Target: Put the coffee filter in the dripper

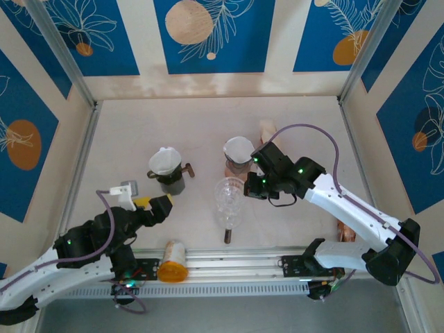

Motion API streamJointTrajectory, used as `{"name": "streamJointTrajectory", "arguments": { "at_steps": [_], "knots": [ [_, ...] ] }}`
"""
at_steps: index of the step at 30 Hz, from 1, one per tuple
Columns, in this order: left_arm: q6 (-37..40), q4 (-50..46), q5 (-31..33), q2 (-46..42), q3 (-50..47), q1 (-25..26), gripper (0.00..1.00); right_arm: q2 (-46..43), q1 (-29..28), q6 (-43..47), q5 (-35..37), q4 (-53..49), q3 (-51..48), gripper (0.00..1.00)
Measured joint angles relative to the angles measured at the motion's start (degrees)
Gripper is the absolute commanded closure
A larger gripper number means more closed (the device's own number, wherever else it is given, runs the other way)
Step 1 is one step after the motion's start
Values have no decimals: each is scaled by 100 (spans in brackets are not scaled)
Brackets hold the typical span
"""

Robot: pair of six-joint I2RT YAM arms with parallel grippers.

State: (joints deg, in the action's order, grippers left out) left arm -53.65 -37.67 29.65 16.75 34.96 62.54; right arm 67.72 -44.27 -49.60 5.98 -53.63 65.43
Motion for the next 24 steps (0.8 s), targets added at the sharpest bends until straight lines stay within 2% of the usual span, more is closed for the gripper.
{"name": "streamJointTrajectory", "arguments": {
  "at_steps": [8, 10, 13, 14, 19, 24],
  "knots": [
    [0, 79, 0, 111, -13, 0, 0, -4, 0, -2, -66, 31, -105, 99],
    [0, 85, 0, 129, -17, 0, 0, -7, -2, -9, -63, 31, -107, 85],
    [0, 85, 0, 162, -20, 0, 0, -20, -20, 2, -61, 20, -133, 57],
    [0, 90, 0, 177, -20, 0, 0, -33, -33, 7, -61, 4, -144, 54],
    [2, 181, -26, 251, -22, 0, 0, -190, -39, 0, 20, -85, -144, 46],
    [20, 319, -160, 468, -22, 0, 0, -437, 42, 120, 317, -192, -101, 46]
  ]
}}
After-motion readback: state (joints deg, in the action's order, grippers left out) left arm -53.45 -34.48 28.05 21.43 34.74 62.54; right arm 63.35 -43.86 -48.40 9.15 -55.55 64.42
